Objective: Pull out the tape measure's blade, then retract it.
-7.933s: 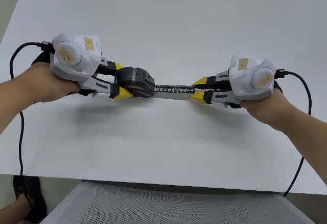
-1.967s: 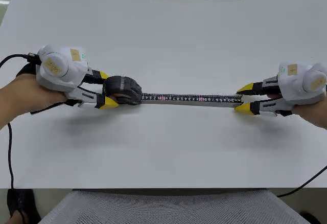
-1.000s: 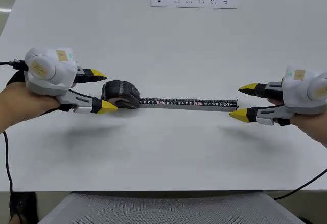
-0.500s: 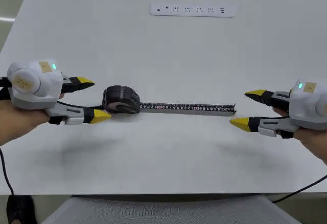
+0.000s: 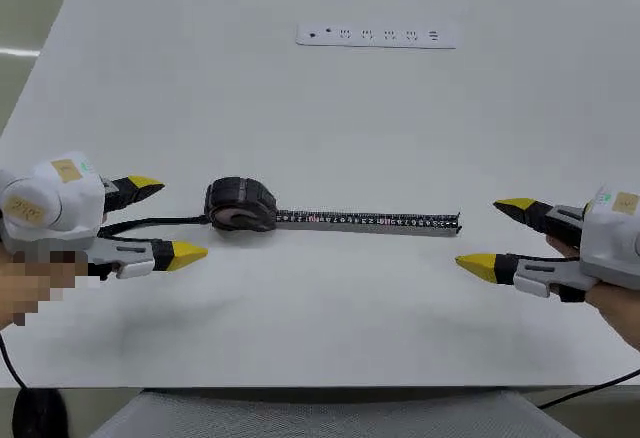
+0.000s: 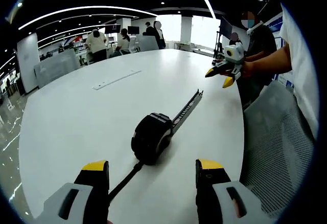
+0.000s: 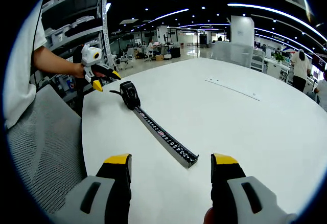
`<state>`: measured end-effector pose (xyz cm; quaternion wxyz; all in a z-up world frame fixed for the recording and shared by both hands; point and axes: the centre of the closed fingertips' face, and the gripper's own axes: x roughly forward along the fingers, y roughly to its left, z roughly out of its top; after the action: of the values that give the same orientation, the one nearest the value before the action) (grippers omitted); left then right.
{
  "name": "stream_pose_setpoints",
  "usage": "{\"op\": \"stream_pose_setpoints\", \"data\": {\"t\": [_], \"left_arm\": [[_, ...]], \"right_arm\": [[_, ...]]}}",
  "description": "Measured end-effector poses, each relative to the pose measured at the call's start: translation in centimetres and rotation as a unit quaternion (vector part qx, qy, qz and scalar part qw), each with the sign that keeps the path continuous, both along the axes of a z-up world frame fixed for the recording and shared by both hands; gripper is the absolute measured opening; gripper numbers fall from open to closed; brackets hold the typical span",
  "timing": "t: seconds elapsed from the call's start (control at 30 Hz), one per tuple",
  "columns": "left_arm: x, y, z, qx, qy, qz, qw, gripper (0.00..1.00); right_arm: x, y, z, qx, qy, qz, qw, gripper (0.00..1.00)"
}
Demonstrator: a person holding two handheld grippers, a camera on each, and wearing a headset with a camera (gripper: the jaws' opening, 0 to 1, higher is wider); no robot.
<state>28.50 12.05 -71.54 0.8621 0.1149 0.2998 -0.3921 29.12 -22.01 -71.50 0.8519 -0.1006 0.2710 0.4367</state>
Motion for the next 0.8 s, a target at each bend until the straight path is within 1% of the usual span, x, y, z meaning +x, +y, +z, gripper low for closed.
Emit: {"op": "stream_pose_setpoints", "data": {"t": [0.07, 0.23, 0.3, 0.37, 0.43, 0.5, 0.8], "left_arm": [[-0.4, 0.3, 0.0, 0.002, -0.003, 0.01, 0.9999, 0.68], [-1.1, 0.9, -0.1, -0.013, 0.002, 0.036, 0.9993, 0.72], [-1.5, 1.1, -0.1, -0.015, 0.003, 0.044, 0.9989, 0.74], [-1.7, 1.1, -0.1, -0.017, 0.003, 0.049, 0.9986, 0.76], [-2.0, 1.1, -0.2, -0.019, 0.003, 0.053, 0.9984, 0.77], [-2.3, 1.2, -0.3, -0.02, 0.003, 0.058, 0.9981, 0.78], [-3.8, 1.6, -0.1, -0.038, 0.003, 0.084, 0.9958, 0.81]], "right_arm": [[-0.4, -0.1, 0.0, 0.0, 0.0, -0.004, 1.0, 0.61], [-1.0, -0.3, 0.4, 0.006, -0.002, -0.014, 0.9999, 0.62], [-1.2, -0.3, 0.5, 0.011, -0.003, -0.019, 0.9997, 0.63], [-1.4, -0.4, 0.7, 0.01, -0.007, -0.023, 0.9997, 0.65], [-1.6, -0.3, 0.9, 0.015, -0.003, -0.029, 0.9994, 0.65], [-1.9, -0.3, 0.9, 0.017, -0.005, -0.032, 0.9993, 0.65], [-2.8, -0.5, 1.1, 0.019, -0.006, -0.048, 0.9987, 0.67]]}}
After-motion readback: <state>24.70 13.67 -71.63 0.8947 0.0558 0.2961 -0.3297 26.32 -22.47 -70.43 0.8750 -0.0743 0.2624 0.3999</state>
